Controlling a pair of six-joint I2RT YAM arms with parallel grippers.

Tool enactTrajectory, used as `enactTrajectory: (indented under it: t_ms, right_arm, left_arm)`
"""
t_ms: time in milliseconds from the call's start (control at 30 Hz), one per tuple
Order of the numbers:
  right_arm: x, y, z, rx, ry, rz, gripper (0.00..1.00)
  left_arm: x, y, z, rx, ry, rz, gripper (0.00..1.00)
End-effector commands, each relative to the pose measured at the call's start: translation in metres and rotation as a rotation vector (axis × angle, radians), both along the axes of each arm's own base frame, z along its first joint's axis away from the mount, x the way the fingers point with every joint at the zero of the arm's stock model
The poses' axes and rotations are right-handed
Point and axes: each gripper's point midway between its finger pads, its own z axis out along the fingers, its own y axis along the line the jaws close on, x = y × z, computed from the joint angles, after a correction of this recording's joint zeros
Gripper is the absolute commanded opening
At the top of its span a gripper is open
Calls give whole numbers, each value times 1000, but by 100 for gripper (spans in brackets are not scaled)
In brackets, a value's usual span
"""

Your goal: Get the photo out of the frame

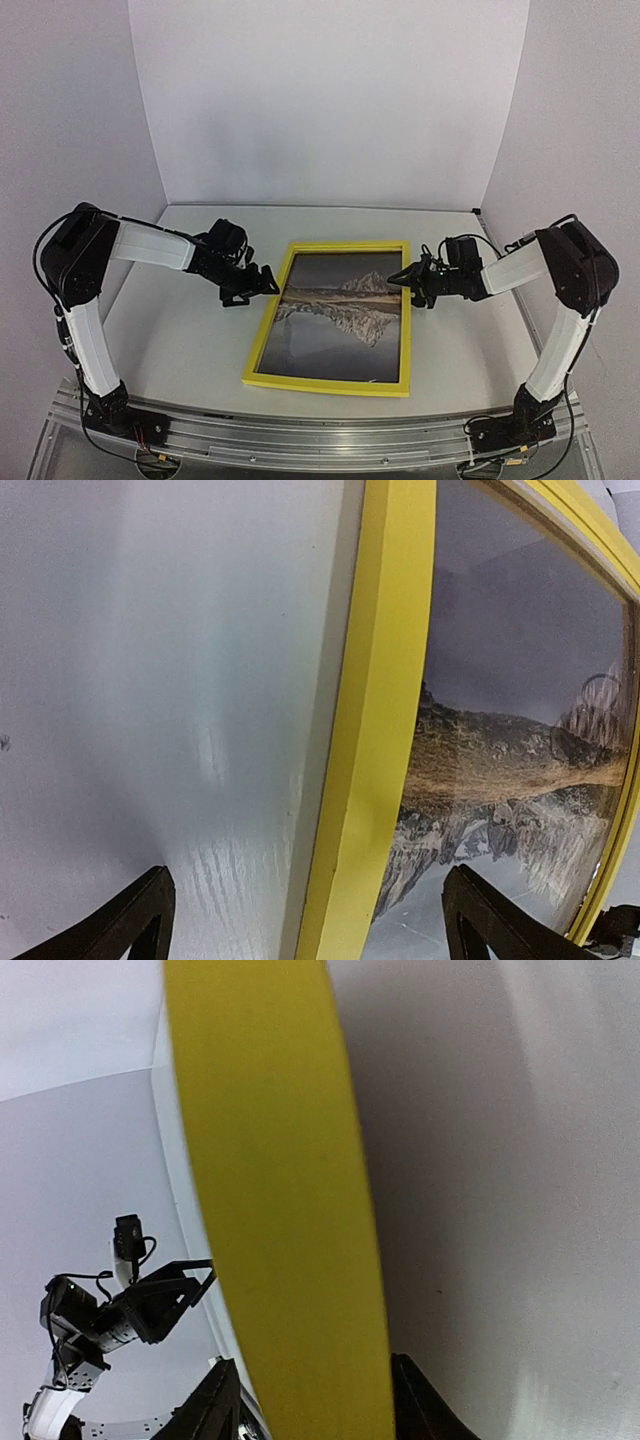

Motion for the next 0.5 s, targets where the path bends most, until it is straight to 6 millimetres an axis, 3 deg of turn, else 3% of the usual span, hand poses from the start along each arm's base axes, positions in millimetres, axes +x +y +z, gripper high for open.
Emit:
enactTrajectory:
  t_ms: [0,300,467]
  right_arm:
    - [1,-17,5,-91,-18,-15,53]
    - [-21,-73,2,-453,60,-105,62]
    - [-33,-65,1,-507,78,-69,62]
  left_arm:
    - [7,-17,-7,21,-31,-58,91]
    - [2,-11,-29,210,-25,-48,83]
    - [-3,-7,-34,303,-23,-47,74]
